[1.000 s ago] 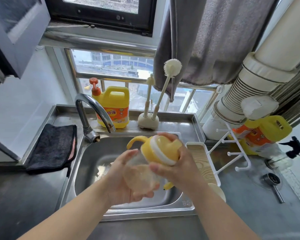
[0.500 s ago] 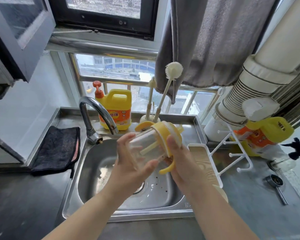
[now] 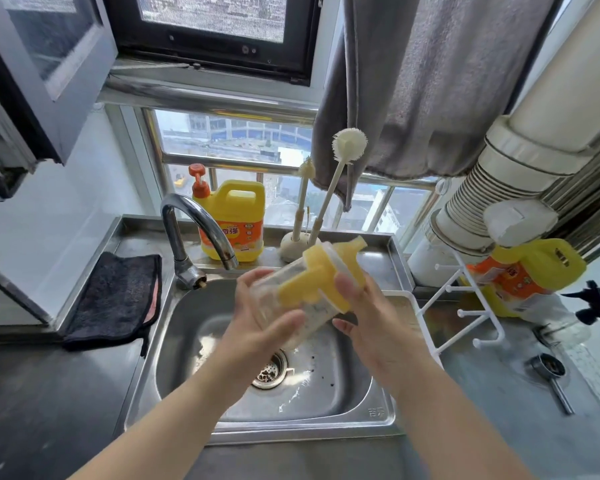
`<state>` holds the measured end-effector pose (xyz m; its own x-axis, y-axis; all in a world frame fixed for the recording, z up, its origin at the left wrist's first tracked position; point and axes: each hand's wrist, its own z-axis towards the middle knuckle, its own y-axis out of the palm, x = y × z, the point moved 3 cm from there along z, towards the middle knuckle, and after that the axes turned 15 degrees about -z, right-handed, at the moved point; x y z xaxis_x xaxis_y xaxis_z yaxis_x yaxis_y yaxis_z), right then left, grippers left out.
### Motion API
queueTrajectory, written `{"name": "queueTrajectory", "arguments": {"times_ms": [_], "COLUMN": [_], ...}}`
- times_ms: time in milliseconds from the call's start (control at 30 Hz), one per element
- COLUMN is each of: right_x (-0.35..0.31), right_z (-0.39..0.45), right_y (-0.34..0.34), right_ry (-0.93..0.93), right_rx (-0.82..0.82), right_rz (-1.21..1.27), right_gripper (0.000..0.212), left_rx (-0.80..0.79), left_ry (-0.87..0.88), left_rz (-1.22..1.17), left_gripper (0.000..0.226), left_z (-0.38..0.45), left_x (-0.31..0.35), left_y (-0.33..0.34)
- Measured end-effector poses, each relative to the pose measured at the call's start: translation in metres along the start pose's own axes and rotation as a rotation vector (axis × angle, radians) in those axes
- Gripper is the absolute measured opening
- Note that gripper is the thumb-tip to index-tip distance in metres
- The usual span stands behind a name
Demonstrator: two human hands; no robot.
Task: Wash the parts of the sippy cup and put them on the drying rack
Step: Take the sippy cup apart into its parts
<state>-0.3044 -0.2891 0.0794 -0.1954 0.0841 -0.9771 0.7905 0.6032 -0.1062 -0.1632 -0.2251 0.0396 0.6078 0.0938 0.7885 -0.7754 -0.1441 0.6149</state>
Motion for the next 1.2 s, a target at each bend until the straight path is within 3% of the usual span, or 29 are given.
{"name": "queueTrajectory", "arguments": {"times_ms": [100, 167, 233, 300, 367, 433, 533, 633, 700, 767, 833, 900, 967, 1067, 1200], "right_x": [0.002, 0.005, 0.007, 0.006, 0.003, -0.005, -0.013, -0.016, -0.014, -0.008, 0.0, 0.008, 0.017, 0.034, 0.046], "right_z": [0.003, 0.004, 0.005, 0.005, 0.004, 0.003, 0.005, 0.004, 0.002, 0.001, 0.0, -0.001, -0.003, -0.006, -0.009], "right_y": [0.003, 0.002, -0.002, -0.005, -0.011, -0.016, -0.019, -0.018, -0.015, -0.013, -0.011, -0.008, -0.006, 0.0, 0.007], "right_ry": [0.092, 0.082, 0.017, -0.049, -0.088, -0.119, -0.143, -0.147, -0.156, -0.128, -0.108, -0.088, -0.061, -0.016, 0.014], "right_rx": [0.025, 0.062, 0.1, 0.074, 0.029, -0.029, -0.063, -0.031, -0.01, 0.043, 0.087, 0.105, 0.096, 0.062, -0.006], "right_rz": [0.082, 0.066, 0.016, 0.002, 0.048, 0.095, 0.091, 0.15, 0.15, 0.109, 0.062, 0.036, 0.032, -0.02, -0.126], "right_gripper": [0.087, 0.083, 0.077, 0.078, 0.077, 0.081, 0.083, 0.075, 0.065, 0.07, 0.079, 0.074, 0.063, 0.064, 0.075], "left_rx": [-0.042, -0.027, 0.011, -0.052, -0.201, -0.232, -0.226, -0.279, -0.251, -0.176, -0.081, -0.042, -0.069, -0.171, -0.219], "left_ry": [0.108, 0.106, -0.015, -0.208, -0.327, -0.386, -0.359, -0.306, -0.276, -0.251, -0.233, -0.215, -0.206, -0.238, -0.272], "left_rz": [0.153, 0.192, 0.162, 0.039, -0.055, -0.18, -0.296, -0.194, -0.187, -0.173, -0.058, 0.101, 0.291, 0.643, 0.786], "left_gripper": [0.076, 0.08, 0.089, 0.094, 0.08, 0.075, 0.08, 0.089, 0.101, 0.108, 0.112, 0.112, 0.109, 0.098, 0.076], "left_z": [-0.004, -0.003, -0.003, -0.003, -0.006, -0.009, -0.008, -0.008, -0.007, -0.009, -0.011, -0.014, -0.016, -0.018, -0.021], "left_x": [-0.005, -0.001, 0.004, 0.006, 0.009, 0.011, 0.01, 0.006, 0.003, 0.001, -0.002, -0.003, -0.004, -0.009, -0.022], "left_y": [-0.001, -0.005, -0.006, -0.005, -0.003, -0.006, -0.016, -0.019, -0.025, -0.031, -0.036, -0.041, -0.046, -0.05, -0.048]}}
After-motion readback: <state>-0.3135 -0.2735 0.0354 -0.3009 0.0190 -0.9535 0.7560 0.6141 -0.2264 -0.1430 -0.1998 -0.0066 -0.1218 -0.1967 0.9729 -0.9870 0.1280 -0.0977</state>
